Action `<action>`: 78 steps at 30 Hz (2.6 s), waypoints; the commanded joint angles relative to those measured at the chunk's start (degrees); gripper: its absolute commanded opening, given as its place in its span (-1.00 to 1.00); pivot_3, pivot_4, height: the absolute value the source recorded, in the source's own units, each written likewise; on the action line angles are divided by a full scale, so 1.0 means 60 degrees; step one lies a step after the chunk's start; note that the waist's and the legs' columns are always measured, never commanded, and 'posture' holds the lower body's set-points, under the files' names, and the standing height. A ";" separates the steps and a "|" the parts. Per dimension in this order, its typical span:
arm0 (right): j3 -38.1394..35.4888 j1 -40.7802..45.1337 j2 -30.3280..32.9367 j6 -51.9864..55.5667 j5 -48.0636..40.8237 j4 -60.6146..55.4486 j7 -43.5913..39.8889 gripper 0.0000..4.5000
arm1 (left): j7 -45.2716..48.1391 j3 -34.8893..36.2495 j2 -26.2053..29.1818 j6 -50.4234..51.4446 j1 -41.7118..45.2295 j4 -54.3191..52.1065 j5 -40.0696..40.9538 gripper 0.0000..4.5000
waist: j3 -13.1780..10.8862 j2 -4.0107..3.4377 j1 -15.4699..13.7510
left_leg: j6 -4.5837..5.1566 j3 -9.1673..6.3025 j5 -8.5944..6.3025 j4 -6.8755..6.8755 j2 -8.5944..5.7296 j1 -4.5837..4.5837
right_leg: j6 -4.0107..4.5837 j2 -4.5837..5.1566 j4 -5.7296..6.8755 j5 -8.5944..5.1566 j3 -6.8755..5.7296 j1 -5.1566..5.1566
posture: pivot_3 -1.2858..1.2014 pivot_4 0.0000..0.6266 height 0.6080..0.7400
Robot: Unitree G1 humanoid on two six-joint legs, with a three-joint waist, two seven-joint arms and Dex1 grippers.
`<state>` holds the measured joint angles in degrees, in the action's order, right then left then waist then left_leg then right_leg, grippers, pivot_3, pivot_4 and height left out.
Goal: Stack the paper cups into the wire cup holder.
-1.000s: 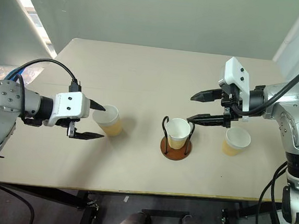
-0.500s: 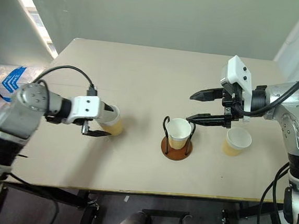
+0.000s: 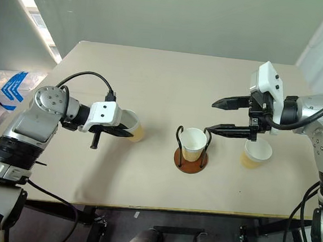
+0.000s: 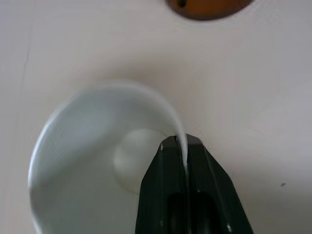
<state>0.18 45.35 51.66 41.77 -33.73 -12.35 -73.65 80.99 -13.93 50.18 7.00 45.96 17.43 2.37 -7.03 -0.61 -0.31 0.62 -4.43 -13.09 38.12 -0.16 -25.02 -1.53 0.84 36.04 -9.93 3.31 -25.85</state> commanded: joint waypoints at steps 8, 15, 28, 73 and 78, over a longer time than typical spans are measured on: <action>-0.1256 -0.1246 0.1593 0.0128 -0.0867 -0.0219 -0.1005 0.48 | 0.1161 0.0935 -0.0359 0.3152 0.1982 -0.2199 0.2698 -0.99 | -0.0002 0.0005 -0.0069 | 0.0011 0.0014 -0.0001 0.0020 -0.0003 -0.0022 | 0.0007 0.0006 -0.0019 -0.0005 0.0002 0.0008 | 0.03 -0.52 1.00; -0.1969 -0.1919 0.1693 0.0175 -0.1247 -0.0553 -0.0618 0.48 | 0.1840 0.0616 -0.1129 0.3573 0.3819 -0.1538 0.3241 -0.99 | -0.0003 0.0005 -0.0043 | 0.0023 0.0020 0.0009 0.0019 -0.0001 0.0003 | -0.0006 0.0006 -0.0020 0.0000 0.0012 0.0029 | 0.03 -0.52 1.00; -0.3260 -0.3259 0.1714 0.0766 -0.2206 -0.1873 0.0742 0.48 | 0.1918 -0.1011 -0.2895 0.1734 0.4797 0.0870 0.3063 -0.99 | -0.0006 0.0004 -0.0110 | 0.0064 0.0026 0.0010 0.0070 -0.0008 -0.0004 | -0.0138 0.0013 -0.0048 0.0046 0.0017 0.0067 | 0.03 -0.52 1.00; -0.2220 -0.3558 0.2719 0.1208 -0.0550 -0.1480 0.3626 0.48 | 0.1312 -0.0157 -0.3923 0.1512 0.5533 0.2271 0.3214 0.98 | -0.0002 -0.0025 -0.0224 | 0.0163 0.0056 -0.0053 0.0165 -0.0033 -0.0079 | -0.0280 0.0044 -0.0178 0.0104 0.0019 0.0103 | 0.03 -0.52 1.00; -0.1521 -0.3657 0.3053 0.0904 0.0163 -0.1496 0.3359 0.48 | 0.1245 0.0635 -0.3115 0.2662 0.4416 0.1117 0.3582 0.98 | 0.0008 -0.0061 -0.0196 | 0.0163 0.0058 -0.0053 0.0158 -0.0029 -0.0074 | -0.0285 0.0043 -0.0173 0.0103 0.0020 0.0098 | 0.03 -0.52 1.00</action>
<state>-9.62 23.10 67.96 48.99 -34.82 -20.12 -52.51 88.42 -11.99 29.80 20.63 74.21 27.92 22.62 -6.98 -0.98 -1.48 1.60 -4.06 -13.41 39.09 -0.33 -25.45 -3.26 1.10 35.03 -9.33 3.43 -25.26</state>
